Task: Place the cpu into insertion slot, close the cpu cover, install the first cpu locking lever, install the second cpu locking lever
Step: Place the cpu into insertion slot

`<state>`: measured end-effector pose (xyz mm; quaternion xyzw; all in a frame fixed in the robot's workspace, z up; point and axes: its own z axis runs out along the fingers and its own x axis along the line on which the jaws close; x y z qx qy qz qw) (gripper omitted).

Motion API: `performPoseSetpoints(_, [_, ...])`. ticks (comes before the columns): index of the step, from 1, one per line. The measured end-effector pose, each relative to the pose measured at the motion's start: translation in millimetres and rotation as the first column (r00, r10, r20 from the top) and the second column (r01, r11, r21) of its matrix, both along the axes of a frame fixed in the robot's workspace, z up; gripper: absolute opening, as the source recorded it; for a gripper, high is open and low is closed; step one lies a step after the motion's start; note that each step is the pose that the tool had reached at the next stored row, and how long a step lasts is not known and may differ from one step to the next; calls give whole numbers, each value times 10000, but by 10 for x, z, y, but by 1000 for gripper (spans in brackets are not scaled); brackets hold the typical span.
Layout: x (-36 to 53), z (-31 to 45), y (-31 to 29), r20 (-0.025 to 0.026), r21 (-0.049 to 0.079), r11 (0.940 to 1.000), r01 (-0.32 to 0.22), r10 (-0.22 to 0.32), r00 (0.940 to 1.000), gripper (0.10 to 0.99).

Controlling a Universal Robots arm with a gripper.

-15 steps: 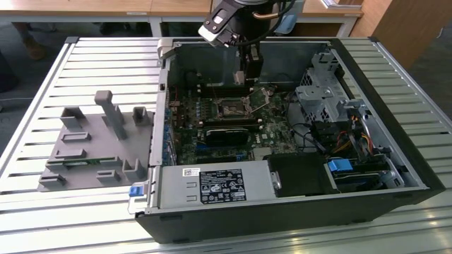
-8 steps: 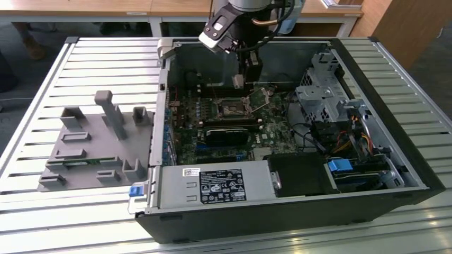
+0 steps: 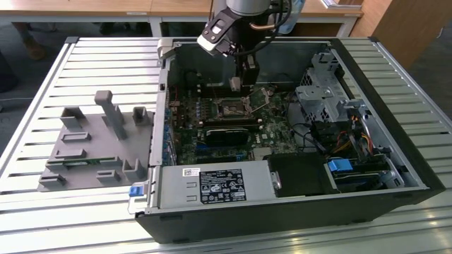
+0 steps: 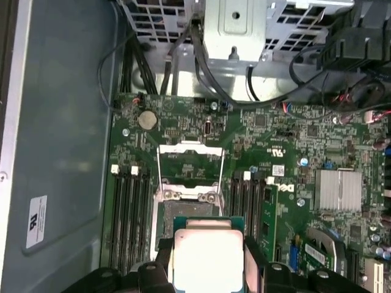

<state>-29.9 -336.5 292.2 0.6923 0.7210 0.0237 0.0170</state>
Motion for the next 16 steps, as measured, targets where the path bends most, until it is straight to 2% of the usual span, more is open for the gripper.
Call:
performPoseSetpoints(2, [-5,-33,2,-10,1,10000,6,-6,10000,541])
performPoseSetpoints(4, [-5,-64,26,-40,-4,10000,26,-26,10000,541])
performPoseSetpoints(7, [-5,-114,56,-95,3,10000,66,-66,9999,541])
performPoseSetpoints(13, [-6,-191,66,-198,0,10000,84,-84,9998,541])
performPoseSetpoints(16, [-11,-225,89,-218,-2,9999,113,-113,9997,541])
